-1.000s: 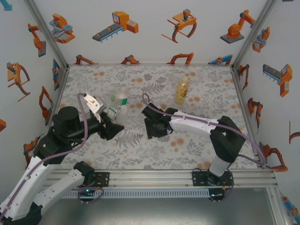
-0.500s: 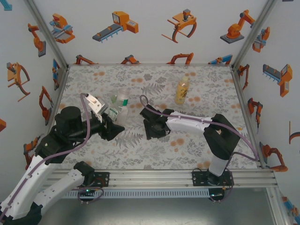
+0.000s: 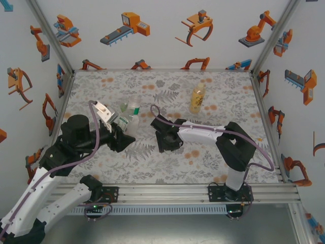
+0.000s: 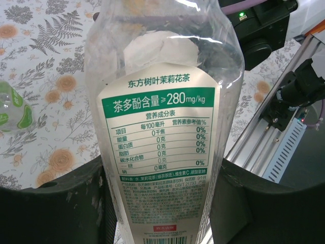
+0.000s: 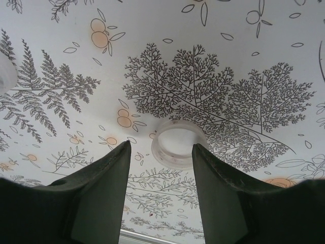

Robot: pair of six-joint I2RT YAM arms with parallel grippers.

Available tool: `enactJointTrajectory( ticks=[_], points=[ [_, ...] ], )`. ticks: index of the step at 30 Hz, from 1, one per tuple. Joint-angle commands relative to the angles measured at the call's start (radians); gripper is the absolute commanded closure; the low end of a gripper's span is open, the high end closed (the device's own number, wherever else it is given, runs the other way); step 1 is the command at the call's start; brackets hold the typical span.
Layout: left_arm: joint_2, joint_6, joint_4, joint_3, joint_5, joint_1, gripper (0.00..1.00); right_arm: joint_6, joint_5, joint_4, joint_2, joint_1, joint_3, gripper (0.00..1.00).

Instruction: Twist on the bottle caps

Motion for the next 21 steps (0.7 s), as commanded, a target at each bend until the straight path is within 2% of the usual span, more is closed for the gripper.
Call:
enactJointTrajectory(
  ticks=[1, 12, 21],
  points=[
    [0.008, -0.015, 0.021, -0.002, 0.008, 0.004, 1.00, -0.002, 0.041, -0.038, -0.025, 0.005, 0.040, 0.50],
    [0.019, -0.021, 0.044, -0.012, 0.009, 0.004, 1.00, -0.004, 0.082, -0.082, -0.049, 0.006, 0.033, 0.50],
    [0.018, -0.024, 0.044, -0.009, 0.011, 0.004, 1.00, 0.001, 0.060, -0.065, -0.012, 0.006, 0.031, 0.50]
  ],
)
